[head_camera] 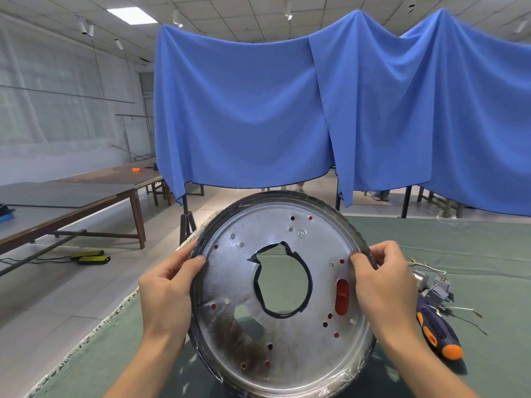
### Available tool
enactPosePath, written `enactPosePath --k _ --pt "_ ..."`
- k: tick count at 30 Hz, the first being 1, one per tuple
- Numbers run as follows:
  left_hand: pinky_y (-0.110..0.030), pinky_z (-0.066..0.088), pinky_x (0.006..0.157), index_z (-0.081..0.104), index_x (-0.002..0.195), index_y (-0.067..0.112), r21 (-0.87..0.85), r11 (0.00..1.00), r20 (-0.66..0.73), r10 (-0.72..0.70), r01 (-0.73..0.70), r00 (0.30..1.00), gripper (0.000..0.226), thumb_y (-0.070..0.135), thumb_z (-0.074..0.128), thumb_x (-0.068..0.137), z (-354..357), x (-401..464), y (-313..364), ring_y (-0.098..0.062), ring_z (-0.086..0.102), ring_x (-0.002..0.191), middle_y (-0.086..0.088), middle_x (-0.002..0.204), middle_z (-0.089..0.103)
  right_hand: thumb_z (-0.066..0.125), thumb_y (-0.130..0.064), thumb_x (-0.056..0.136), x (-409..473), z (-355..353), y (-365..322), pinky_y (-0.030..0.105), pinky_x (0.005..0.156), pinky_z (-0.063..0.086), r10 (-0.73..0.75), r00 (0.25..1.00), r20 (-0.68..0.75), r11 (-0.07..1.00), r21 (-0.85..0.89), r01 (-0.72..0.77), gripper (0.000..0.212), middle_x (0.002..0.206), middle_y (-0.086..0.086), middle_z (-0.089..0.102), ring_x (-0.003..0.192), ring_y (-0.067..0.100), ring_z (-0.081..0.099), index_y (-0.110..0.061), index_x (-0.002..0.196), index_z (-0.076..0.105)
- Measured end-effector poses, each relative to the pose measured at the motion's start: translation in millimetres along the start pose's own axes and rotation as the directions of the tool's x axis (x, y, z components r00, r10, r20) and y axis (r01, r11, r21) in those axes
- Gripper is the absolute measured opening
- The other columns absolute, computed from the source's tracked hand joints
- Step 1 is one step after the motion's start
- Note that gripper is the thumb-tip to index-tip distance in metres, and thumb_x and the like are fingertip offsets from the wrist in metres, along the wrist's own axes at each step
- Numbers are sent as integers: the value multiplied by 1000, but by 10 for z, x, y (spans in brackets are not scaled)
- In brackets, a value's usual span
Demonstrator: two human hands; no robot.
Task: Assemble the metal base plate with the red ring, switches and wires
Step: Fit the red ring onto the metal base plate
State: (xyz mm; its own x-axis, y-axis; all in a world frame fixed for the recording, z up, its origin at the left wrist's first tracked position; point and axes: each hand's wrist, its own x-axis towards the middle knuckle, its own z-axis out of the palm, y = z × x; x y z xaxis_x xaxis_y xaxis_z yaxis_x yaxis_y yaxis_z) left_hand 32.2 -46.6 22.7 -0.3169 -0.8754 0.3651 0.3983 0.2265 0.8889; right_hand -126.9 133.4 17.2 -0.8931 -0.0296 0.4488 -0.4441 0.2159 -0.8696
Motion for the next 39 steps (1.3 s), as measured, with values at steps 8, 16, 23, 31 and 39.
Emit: enactPosePath --k 8,16,23,31,39 --pt "-19 56 69 71 105 10 -12 1000 29 -21 21 999 24 3 64 83 -27 27 31 -12 68 76 -1 88 75 60 -33 92 -44 20 39 25 50 30 -1 999 -42 1000 -25 0 24 68 -8 55 64 6 50 -24 75 45" --pt "-26 57 65 72 97 15 -34 999 32 -9 10 999 26 -3 60 82 -23 8 9 -11 67 69 4 78 74 61 -39 89 32 -39 -4 26 49 30 -39 997 -72 998 -51 35 30 65 -4 56 62 11 51 -21 71 46" --pt "-17 52 52 73 88 22 -33 999 49 -30 32 998 47 -16 48 76 -26 26 -14 -9 63 61 5 73 73 62 -40 88 46 -33 -12 24 49 28 -61 997 -49 996 -76 57 29 64 -8 56 62 7 51 -23 70 47" --pt "-26 49 56 73 85 25 -20 1000 89 -15 17 996 48 -9 47 62 -40 19 -10 -15 61 68 3 77 73 52 -48 92 76 -78 -18 24 48 31 -168 986 10 967 -193 167 27 61 -10 59 62 9 54 -26 77 55" --pt "-36 51 61 74 84 28 12 1000 91 -11 10 996 63 -22 39 68 -23 -8 27 -16 63 73 2 83 75 45 -54 91 78 -81 -40 23 48 28 -193 981 2 942 -281 186 32 60 -11 57 61 5 50 -25 78 50"
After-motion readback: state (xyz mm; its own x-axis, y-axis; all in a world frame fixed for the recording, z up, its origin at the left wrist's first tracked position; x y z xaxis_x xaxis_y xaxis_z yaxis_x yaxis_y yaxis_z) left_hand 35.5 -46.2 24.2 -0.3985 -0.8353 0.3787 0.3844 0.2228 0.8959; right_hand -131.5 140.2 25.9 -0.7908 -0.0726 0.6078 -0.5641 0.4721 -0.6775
